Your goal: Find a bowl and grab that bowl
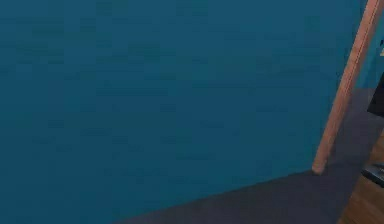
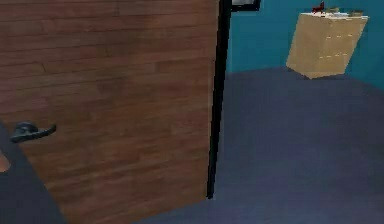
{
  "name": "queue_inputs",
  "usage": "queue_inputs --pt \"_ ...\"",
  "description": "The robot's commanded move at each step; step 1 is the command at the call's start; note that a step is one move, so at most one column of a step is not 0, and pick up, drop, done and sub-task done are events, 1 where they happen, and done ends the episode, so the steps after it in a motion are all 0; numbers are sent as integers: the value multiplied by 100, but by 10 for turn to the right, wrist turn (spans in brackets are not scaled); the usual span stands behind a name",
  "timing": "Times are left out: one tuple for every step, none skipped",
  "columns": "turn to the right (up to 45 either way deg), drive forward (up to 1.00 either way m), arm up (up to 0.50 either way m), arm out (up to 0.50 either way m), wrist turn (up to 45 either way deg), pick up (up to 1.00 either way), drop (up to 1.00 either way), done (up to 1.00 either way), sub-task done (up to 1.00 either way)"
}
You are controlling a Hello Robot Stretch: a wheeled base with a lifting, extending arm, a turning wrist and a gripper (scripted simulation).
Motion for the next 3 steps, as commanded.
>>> queue_inputs --pt "0 65 0 0 0 0 0 0 0" --pt "450 0 0 0 0 0 0 0 0" --pt "60 0 0 0 0 0 0 0 0"
